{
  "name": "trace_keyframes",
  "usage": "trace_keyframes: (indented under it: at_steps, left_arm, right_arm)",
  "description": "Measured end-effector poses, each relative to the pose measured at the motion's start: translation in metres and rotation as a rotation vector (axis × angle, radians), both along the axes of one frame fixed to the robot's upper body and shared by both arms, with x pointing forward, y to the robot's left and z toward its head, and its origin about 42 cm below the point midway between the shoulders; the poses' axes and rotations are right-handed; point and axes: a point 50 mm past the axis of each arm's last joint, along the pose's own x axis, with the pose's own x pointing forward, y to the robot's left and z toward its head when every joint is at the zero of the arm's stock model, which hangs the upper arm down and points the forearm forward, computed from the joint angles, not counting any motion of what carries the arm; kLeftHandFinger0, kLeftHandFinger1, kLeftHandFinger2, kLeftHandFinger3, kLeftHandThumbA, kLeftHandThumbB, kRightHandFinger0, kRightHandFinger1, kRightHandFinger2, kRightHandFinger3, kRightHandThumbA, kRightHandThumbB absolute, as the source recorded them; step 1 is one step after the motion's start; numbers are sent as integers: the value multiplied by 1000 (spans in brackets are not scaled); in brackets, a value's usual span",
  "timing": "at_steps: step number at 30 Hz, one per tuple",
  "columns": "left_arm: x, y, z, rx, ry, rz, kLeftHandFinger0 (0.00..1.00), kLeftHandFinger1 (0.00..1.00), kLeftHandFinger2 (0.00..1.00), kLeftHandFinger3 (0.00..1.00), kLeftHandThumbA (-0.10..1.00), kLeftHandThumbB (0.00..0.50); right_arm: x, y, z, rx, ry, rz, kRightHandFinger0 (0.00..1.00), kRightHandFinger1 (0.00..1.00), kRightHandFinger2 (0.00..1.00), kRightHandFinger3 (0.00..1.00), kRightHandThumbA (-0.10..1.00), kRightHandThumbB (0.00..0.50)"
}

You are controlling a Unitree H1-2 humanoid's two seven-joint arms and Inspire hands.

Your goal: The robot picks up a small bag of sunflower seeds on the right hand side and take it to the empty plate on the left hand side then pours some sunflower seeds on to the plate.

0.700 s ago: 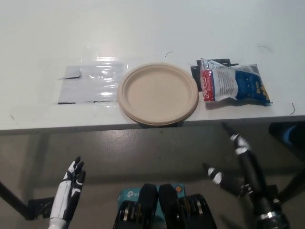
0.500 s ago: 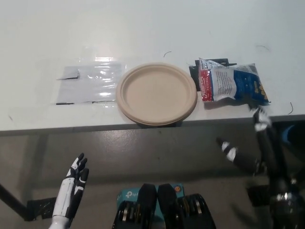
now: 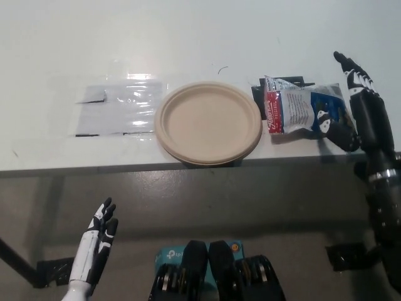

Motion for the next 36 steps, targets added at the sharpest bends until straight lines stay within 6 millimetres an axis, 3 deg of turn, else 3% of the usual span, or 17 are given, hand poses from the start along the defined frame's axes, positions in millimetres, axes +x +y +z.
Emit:
trace_keyframes:
  at_steps: [4, 12, 19, 27, 36]
  left_arm:
    - [0, 0, 0, 0, 0, -2, 1000, 1000, 1000, 1000, 1000, 72]
    - [-1, -1, -1, 0, 4, -5, 1000, 1000, 1000, 1000, 1000, 67]
    - [-2, -2, -1, 0, 5, -8, 1000, 1000, 1000, 1000, 1000, 73]
    - [-6, -1, -5, -1, 16, -5, 1000, 1000, 1000, 1000, 1000, 69]
    - [-8, -1, -6, -1, 20, -4, 1000, 1000, 1000, 1000, 1000, 69]
  right_arm:
    - [11, -3, -7, -45, 47, -15, 1000, 1000, 1000, 1000, 576, 437]
    - [15, 2, -17, -104, 122, -9, 1000, 1000, 1000, 1000, 698, 498]
    - [15, -1, -16, -139, 178, 10, 1000, 1000, 1000, 1000, 829, 500]
    - [14, -6, -9, -159, 192, 26, 1000, 1000, 1000, 1000, 757, 500]
    - [16, -6, -27, -191, 255, 14, 1000, 1000, 1000, 1000, 797, 500]
